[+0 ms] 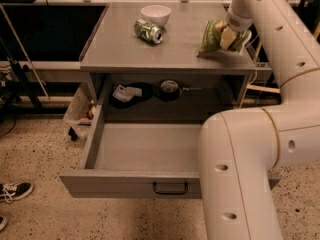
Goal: Pick green jalapeno chip bag from top drawer and place on counter
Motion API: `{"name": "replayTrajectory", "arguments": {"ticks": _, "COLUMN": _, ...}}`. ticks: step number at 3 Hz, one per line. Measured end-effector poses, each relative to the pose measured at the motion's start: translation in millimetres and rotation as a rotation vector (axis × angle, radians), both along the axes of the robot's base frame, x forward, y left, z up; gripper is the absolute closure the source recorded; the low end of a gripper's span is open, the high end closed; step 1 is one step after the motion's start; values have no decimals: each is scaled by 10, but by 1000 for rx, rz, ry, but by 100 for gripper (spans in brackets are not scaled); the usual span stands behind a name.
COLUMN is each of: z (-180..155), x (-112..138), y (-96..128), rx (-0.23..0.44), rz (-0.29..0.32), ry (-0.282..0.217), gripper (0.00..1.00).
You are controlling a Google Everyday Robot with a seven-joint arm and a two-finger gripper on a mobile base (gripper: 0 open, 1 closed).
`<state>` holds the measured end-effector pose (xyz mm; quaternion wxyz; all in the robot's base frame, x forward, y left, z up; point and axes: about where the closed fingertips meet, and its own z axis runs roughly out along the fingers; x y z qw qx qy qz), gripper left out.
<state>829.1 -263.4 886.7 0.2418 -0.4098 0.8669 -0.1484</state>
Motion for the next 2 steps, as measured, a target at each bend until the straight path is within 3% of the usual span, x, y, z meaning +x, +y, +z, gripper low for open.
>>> {"name": "replayTrajectory", "arguments": {"ticks": 1, "z": -428, "x": -29, "y": 69, "rx": -1, "rz": 13, "ry": 97, "gripper": 100}}
{"name": "replayTrajectory", "arguments": {"ticks": 2, "z": -398, "x": -41, "y": 74, "rx": -1, "rz": 13, "ry": 97, "gripper": 81}}
